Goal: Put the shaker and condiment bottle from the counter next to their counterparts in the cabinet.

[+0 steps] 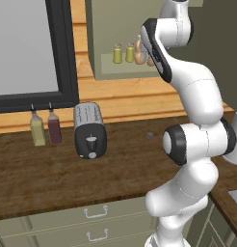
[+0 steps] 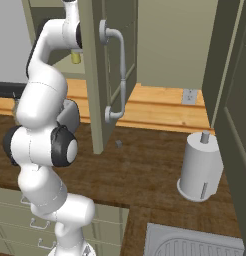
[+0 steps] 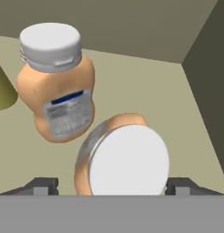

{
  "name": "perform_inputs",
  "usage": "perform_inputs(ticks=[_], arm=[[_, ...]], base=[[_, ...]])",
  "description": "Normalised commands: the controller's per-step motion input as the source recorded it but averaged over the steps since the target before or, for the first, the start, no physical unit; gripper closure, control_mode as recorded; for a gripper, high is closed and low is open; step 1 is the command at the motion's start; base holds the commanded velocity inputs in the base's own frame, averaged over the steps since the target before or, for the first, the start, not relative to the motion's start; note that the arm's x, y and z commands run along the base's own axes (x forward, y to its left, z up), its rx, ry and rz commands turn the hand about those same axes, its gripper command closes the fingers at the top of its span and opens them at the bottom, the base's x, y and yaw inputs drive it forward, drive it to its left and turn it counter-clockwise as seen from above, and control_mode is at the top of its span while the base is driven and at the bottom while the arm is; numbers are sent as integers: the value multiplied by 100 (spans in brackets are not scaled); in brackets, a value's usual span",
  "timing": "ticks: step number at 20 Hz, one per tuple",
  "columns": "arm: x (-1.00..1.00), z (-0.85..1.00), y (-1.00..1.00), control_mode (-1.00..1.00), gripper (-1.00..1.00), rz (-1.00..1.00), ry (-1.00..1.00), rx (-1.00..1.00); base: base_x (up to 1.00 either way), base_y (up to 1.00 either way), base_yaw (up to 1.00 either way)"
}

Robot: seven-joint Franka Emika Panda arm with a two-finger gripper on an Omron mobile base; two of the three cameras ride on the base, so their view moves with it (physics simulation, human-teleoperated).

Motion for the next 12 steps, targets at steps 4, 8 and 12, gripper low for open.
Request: perform_inputs(ticks=[4, 8, 12], arm=[[46, 0, -5, -100, -100, 0, 0, 0], [62, 0, 0, -100, -100, 0, 0, -2], [70, 0, 0, -100, -100, 0, 0, -4]], base=[[0, 0, 0], [0, 0, 0], [0, 0, 0]])
